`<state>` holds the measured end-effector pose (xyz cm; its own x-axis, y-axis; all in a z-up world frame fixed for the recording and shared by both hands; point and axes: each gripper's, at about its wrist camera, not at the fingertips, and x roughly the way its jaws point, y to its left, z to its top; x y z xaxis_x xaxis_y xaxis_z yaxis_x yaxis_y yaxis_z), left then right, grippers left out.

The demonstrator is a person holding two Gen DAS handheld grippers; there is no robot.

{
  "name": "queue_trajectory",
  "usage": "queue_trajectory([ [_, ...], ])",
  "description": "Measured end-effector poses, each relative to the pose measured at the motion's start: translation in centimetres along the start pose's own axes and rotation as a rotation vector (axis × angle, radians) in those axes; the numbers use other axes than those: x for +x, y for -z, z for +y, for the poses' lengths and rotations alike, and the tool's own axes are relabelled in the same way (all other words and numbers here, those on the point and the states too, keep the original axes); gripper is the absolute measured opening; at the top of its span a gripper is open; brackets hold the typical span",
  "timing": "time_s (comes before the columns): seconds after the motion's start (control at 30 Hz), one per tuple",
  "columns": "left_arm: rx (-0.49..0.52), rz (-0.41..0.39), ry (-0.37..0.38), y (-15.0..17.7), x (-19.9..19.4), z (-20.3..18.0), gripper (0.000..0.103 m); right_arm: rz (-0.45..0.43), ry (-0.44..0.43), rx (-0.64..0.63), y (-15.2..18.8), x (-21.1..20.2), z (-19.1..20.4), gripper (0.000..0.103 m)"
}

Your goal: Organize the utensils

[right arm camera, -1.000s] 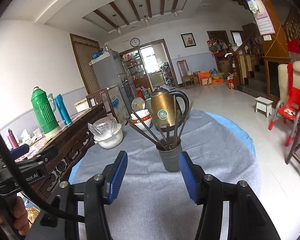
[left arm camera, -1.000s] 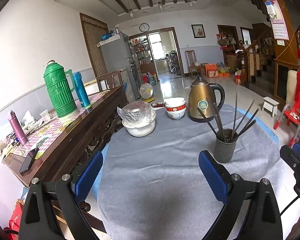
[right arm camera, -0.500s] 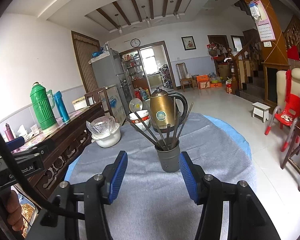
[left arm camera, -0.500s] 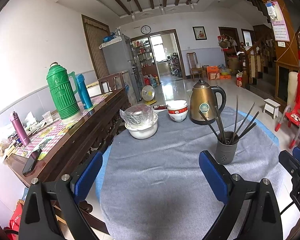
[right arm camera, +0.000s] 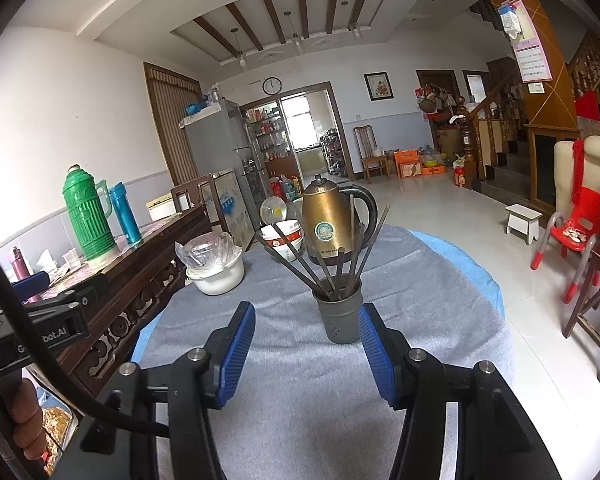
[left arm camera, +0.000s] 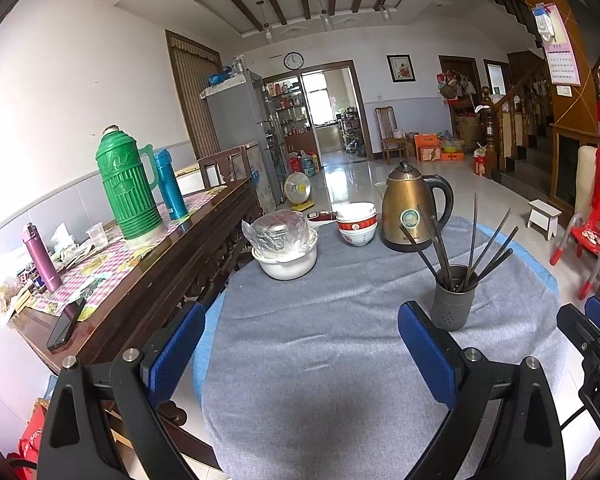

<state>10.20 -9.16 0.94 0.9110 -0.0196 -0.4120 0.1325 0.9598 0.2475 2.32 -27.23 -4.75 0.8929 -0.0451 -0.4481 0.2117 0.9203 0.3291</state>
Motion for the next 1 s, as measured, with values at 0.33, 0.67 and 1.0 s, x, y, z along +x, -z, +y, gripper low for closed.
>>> queue_trajectory([
  [0.33, 0.001, 0.001, 0.0, -0.09, -0.16, 0.06, 0.097, -0.001, -0.003, -0.003, -0.09, -0.06, 0.25, 0.058],
  [0.67, 0.0, 0.002, 0.006, -0.07, -0.18, 0.14, 0.097, -0.005, -0.003, -0.006, -0.12, -0.05, 0.28, 0.058],
  [1.0, -0.003, 0.01, 0.01, 0.13, -0.13, 0.16, 0.097, -0.009, -0.005, -0.01, -0.33, -0.09, 0.51, 0.058],
])
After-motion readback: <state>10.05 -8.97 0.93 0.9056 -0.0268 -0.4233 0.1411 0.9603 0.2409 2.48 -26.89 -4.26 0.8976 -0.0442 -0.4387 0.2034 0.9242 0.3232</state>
